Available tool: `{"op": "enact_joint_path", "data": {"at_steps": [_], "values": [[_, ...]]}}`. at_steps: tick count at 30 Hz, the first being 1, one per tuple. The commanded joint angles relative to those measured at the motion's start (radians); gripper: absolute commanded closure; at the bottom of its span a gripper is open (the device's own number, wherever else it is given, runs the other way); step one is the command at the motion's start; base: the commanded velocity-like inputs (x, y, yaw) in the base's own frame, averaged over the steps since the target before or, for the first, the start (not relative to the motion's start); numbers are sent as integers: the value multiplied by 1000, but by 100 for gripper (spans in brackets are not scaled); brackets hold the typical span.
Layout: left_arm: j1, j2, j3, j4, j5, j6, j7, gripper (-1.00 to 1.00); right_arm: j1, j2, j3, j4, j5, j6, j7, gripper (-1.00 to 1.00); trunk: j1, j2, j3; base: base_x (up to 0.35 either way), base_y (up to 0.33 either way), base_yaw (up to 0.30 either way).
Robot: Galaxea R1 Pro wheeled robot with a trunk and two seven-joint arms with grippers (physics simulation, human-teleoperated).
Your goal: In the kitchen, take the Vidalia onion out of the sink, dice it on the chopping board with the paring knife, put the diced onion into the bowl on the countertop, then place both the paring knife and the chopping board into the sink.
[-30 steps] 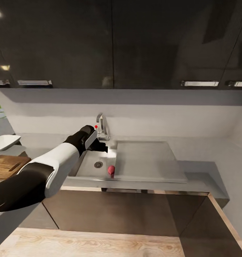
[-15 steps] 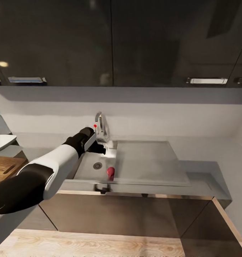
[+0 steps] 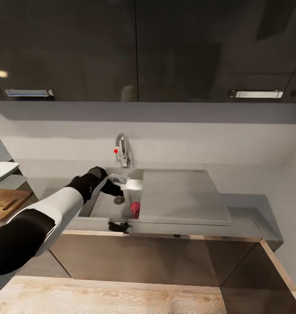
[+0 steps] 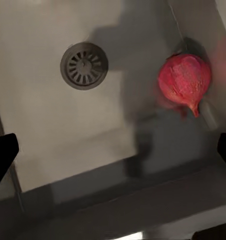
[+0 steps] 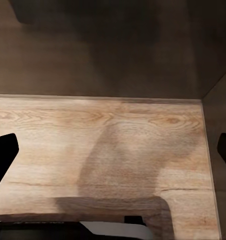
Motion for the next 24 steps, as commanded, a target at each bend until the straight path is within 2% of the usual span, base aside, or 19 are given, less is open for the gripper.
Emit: {"op": "enact_joint_path", "data": {"at_steps": [1, 2, 7, 24], "values": [[-1, 3, -25, 0, 10, -5, -12, -100, 0, 2, -7, -2, 3, -2, 10, -100, 1, -2, -4, 0, 0, 0], [-1, 9, -51, 0, 10, -20, -34, -100, 0, 2, -7, -1, 4, -2, 9, -100, 1, -2, -5, 0, 0, 0], [-1, 20, -90, -2, 9, -46, -100, -100, 0, 2, -7, 2, 4, -2, 9, -100, 1, -2, -13, 0, 0, 0], [-1, 23, -101, -5, 10, -102, -146, -100, 0, 2, -7, 3, 4, -2, 8, -100, 1, -2, -40, 0, 0, 0]]}}
